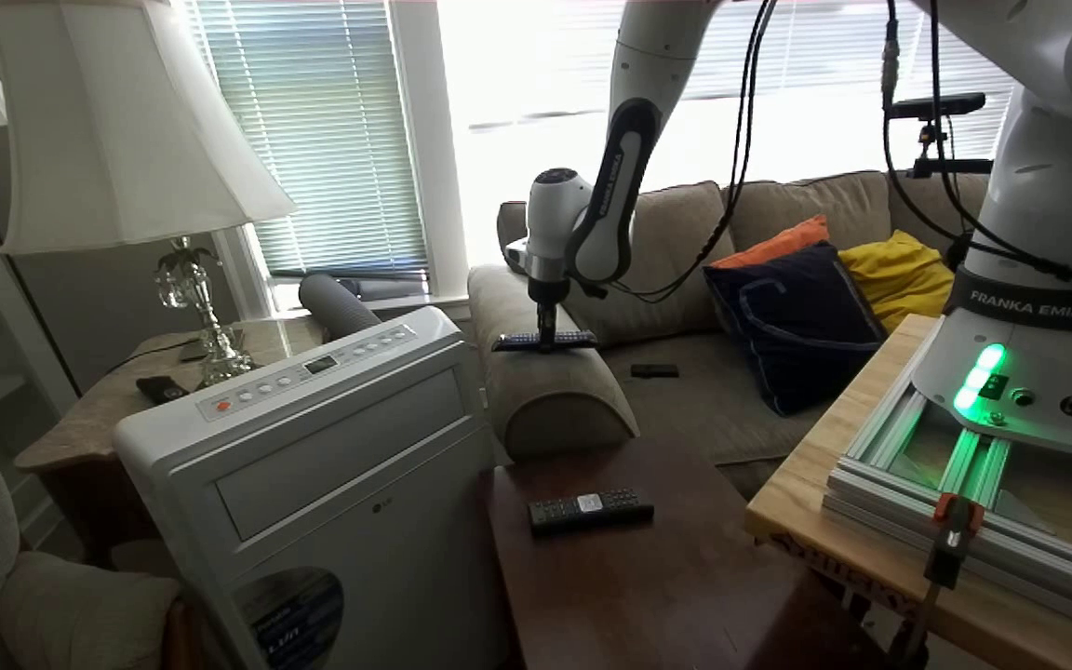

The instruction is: Put the black remote control on the left armrest of the sofa.

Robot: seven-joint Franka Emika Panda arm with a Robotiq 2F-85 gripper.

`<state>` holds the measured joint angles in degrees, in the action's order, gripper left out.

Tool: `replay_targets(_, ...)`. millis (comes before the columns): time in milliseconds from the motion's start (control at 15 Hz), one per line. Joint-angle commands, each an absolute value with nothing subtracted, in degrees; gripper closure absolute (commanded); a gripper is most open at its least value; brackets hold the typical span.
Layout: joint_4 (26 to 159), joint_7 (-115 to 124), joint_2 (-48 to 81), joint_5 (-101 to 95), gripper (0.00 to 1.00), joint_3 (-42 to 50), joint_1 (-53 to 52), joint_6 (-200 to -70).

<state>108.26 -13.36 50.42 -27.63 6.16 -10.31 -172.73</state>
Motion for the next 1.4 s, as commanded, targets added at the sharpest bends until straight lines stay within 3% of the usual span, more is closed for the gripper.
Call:
replay_targets(0,106.06,-14.90,51.65,-25.72,0.73,4.44,-8.85,-171.16)
replay_targets(67,105.96,-14.90,51.65,-25.73,0.66,4.33,-8.75,-170.99)
replay_targets(133,105.80,-14.85,51.68,-25.69,0.73,4.21,-8.63,-170.87)
replay_targets(200,105.64,-14.82,51.76,-25.69,0.60,4.16,-8.59,-170.76)
replay_targets(267,105.59,-14.78,51.76,-25.73,0.23,4.18,-8.62,-170.70)
replay_targets(400,105.49,-14.76,51.77,-25.69,0.16,4.07,-8.50,-170.56)
replay_targets(533,105.33,-14.77,51.81,-25.64,0.02,3.97,-8.41,-170.19)
replay_targets(1333,109.63,-14.32,41.37,-22.74,0.00,1.62,-7.11,-160.01)
